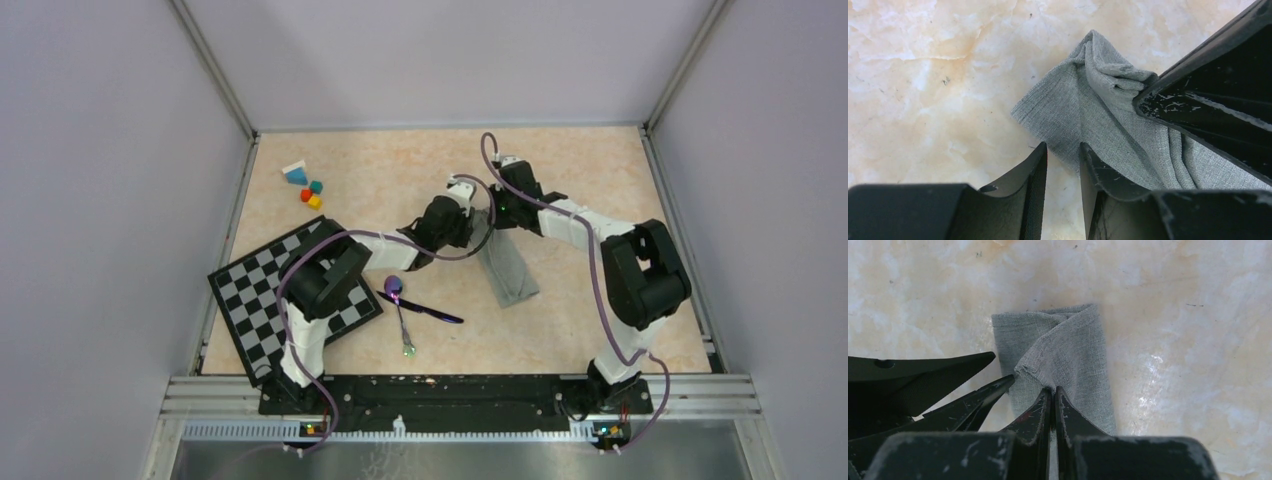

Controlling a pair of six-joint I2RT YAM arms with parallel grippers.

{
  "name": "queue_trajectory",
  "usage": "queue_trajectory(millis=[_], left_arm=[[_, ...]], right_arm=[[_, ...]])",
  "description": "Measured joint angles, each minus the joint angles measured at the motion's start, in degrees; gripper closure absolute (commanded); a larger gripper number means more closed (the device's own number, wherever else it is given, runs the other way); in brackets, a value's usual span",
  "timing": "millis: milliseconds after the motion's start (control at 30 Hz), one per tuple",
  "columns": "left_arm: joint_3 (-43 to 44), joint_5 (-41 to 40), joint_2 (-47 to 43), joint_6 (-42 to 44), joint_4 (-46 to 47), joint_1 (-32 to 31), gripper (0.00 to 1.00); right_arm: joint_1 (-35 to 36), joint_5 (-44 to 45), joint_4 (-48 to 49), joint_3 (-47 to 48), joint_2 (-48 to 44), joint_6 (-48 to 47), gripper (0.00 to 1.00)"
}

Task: Fold the napkin into a case and place the utensils inside
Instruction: Stuff the top corner of the smaller-rectangle-folded napkin at the center of the board.

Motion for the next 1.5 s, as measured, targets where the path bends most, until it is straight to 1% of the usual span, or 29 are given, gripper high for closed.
queue_trajectory(millis=[100, 200, 500, 533, 600, 667, 733, 933, 1133, 1267, 1500], left_arm=[[0.87, -1.46, 0.37, 0.94, -0.09, -0.61, 0.58], [2.01, -2.93, 0.72, 1.57, -0.11, -1.18, 0.56], [6.25, -7.54, 4.09, 2.38, -1.84, -2.54, 0.61], [6.45, -7.98, 4.26, 2.43, -2.21, -2.58, 0.62], [6.67, -8.79, 4.35, 2.58, -3.06, -2.67, 0.68], [6.91, -9.75, 4.37, 2.91, -3.58, -2.78, 0.76], [7.1, -10.67, 4.37, 2.97, -3.93, -2.84, 0.86], [7.78, -11.52, 4.37, 3.15, -4.76, -2.99, 0.99], [7.67, -9.9, 4.13, 2.05, -4.59, -2.99, 1.0], [5.22, -8.22, 2.73, 0.39, -1.88, -2.58, 1.0], [-0.33, -5.46, 0.37, -2.73, 4.48, -1.25, 1.0]], right_arm=[[-0.44, -1.07, 0.17, 0.0, -0.09, 0.48, 1.0], [-0.48, -1.81, 0.28, 0.0, -0.09, 0.55, 1.0], [-0.59, -2.67, 0.35, 0.0, -0.11, 1.09, 1.0], [-0.61, -2.69, 0.35, 0.0, -0.11, 1.09, 1.0], [-0.61, -2.69, 0.33, 0.0, -0.13, 1.09, 1.0], [-0.61, -2.69, 0.35, 0.0, -0.13, 1.09, 1.0], [-0.61, -2.71, 0.31, 0.0, -0.13, 1.07, 1.0], [-0.61, -2.84, -0.39, 0.0, -0.15, 0.17, 1.0], [-0.61, -5.03, -1.73, 0.0, -0.15, -1.22, 1.0], [-0.59, -7.52, -2.8, 0.0, -0.13, -1.62, 1.0], [-0.59, -9.33, -4.22, 0.0, 0.39, -1.77, 1.0]])
